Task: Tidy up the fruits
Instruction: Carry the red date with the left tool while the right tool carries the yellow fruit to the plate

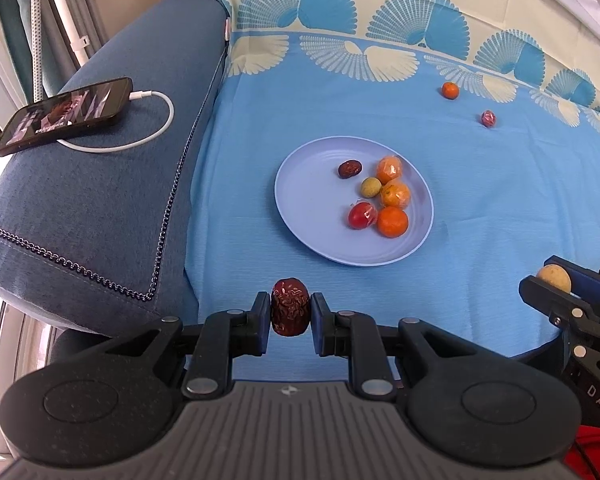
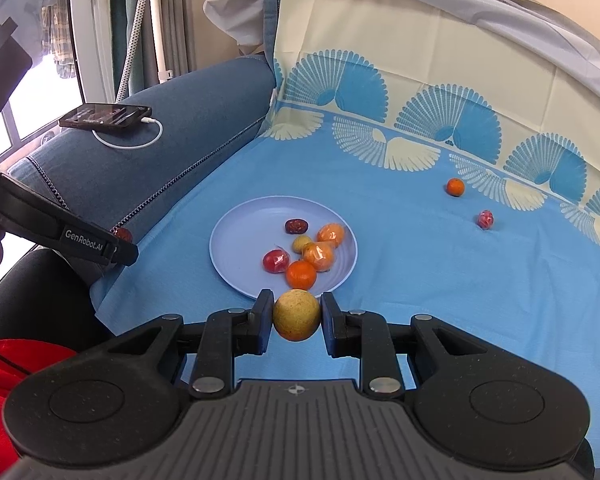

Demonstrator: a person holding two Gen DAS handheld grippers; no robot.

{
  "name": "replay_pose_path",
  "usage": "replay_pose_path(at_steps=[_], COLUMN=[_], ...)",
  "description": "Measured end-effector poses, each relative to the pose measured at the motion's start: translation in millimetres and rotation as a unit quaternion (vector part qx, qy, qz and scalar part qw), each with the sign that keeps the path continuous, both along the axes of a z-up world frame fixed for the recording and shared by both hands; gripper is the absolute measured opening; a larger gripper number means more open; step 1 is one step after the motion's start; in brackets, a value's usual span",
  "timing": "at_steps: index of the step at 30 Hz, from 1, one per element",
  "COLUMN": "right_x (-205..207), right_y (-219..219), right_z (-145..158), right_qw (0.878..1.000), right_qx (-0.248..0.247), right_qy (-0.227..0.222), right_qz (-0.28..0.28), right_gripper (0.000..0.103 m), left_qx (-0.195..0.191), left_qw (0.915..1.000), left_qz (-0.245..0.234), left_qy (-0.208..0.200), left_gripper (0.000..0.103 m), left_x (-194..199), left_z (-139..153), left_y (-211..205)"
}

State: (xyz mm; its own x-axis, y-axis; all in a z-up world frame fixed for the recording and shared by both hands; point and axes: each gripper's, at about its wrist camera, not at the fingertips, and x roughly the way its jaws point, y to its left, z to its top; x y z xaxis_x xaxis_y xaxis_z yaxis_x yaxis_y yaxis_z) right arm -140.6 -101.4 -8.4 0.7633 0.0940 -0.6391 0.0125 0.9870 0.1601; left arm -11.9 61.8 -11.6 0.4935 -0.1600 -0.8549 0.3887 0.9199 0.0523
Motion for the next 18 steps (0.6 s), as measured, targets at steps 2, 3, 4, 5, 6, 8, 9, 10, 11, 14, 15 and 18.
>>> replay_pose_path(at_steps=[2, 3, 4, 5, 6, 8, 9, 10, 11, 14, 15, 18], right_x=[1.1, 1.7, 2.2, 2.7, 3.4, 5.0, 5.4, 6.4, 7.4, 10.4, 11.4, 16.9], right_y=[0.4, 0.8, 0.8, 0.9, 1.0, 0.9, 0.7, 0.7, 0.9, 1.3, 0.8, 0.1], right_z=[-0.9, -1.2, -1.7, -2.2, -2.6, -3.3, -4.0, -4.6, -5.3, -6.8, -7.2, -9.3], right_qw=[1.000, 1.000, 1.000, 1.000, 1.000, 1.000, 1.000, 1.000, 1.000, 1.000, 1.000, 1.000], right_qx=[0.000, 0.000, 0.000, 0.000, 0.000, 0.000, 0.000, 0.001, 0.001, 0.000, 0.001, 0.001], right_qy=[0.002, 0.003, 0.004, 0.005, 0.006, 0.007, 0.008, 0.009, 0.010, 0.013, 0.013, 0.015], right_qz=[0.000, -0.001, -0.001, -0.001, -0.001, -0.001, -0.001, -0.001, -0.001, 0.000, 0.000, 0.000], right_gripper=[0.027, 0.027, 0.027, 0.027, 0.027, 0.027, 0.027, 0.027, 0.027, 0.027, 0.027, 0.027], left_qx=[0.000, -0.001, -0.001, -0.001, -0.002, -0.003, -0.004, -0.004, -0.004, -0.005, -0.005, -0.006], left_qw=[1.0000, 1.0000, 1.0000, 1.0000, 1.0000, 1.0000, 1.0000, 1.0000, 1.0000, 1.0000, 1.0000, 1.0000], left_qz=[0.001, 0.000, 0.000, 0.001, 0.001, 0.002, 0.002, 0.003, 0.002, 0.003, 0.003, 0.003], left_qy=[0.001, 0.002, 0.002, 0.002, 0.002, 0.002, 0.003, 0.004, 0.004, 0.004, 0.004, 0.006], left_gripper=[0.023, 0.023, 0.023, 0.023, 0.023, 0.023, 0.023, 0.023, 0.023, 0.023, 0.023, 0.023], left_x=[1.0, 1.8, 2.6, 3.0, 3.9, 5.2, 6.5, 7.8, 9.1, 13.0, 14.7, 21.7], left_z=[-0.5, -0.9, -1.2, -1.3, -1.3, -1.7, -1.8, -1.9, -1.9, -2.2, -2.6, -3.8], left_y=[-0.2, -0.2, -0.2, -0.3, -0.4, -0.3, -0.3, -0.6, -0.9, -2.3, -3.0, -5.8])
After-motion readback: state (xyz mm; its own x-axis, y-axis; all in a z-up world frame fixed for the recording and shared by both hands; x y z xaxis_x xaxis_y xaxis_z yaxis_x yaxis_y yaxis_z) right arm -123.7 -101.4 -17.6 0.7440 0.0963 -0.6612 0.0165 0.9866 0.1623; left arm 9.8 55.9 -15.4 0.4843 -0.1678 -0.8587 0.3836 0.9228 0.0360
